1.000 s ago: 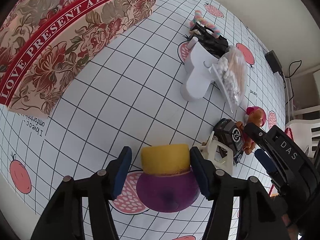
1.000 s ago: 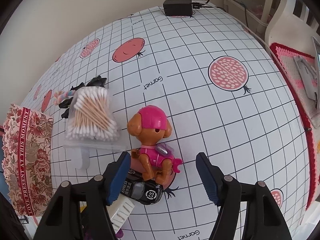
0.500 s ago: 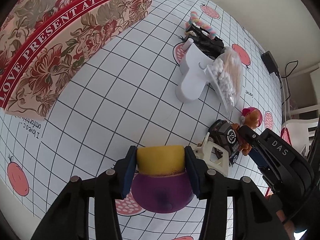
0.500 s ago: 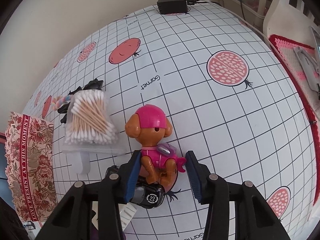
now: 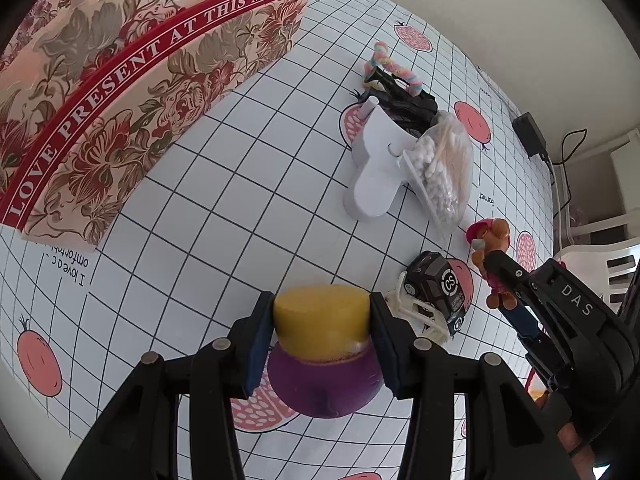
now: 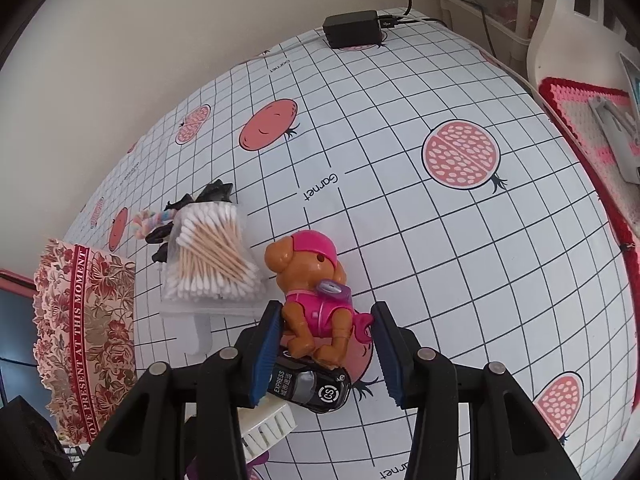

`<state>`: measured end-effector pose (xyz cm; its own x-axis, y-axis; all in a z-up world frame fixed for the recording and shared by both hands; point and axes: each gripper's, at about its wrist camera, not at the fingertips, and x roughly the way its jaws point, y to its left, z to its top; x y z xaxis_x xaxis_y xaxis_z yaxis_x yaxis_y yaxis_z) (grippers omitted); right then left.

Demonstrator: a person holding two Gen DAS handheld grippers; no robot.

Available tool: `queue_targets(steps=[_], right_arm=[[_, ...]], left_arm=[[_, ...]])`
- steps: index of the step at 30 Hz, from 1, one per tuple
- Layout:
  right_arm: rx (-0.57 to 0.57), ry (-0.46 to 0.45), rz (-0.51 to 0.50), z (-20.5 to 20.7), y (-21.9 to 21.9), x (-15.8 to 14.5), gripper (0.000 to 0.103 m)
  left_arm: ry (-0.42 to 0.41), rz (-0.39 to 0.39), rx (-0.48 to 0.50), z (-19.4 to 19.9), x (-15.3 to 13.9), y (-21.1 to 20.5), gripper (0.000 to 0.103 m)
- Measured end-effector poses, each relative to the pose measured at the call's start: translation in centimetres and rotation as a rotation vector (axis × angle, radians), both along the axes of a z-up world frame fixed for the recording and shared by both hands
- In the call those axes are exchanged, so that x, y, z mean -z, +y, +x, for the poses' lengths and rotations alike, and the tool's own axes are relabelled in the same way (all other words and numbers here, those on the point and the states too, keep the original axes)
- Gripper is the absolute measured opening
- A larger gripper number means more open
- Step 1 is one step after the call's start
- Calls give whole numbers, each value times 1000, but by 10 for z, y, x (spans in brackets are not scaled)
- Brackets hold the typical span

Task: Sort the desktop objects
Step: 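Close left gripper on the purple jar while right closes on the dog toy, then lift the purple jar and pink dog toy up with both grippers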

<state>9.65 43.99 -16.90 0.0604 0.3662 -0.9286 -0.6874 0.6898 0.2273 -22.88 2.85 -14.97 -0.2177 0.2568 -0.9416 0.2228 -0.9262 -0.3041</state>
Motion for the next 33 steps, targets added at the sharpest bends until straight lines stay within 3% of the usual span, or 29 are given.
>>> queue_targets(steps=[12, 33], right_arm=[[-13, -35, 80, -1, 2, -33, 48], [-34, -144, 271, -8, -13, -119, 48]], left_arm=[[33, 20, 0, 5, -13, -1, 48], [154, 44, -8, 1, -53, -4, 48]])
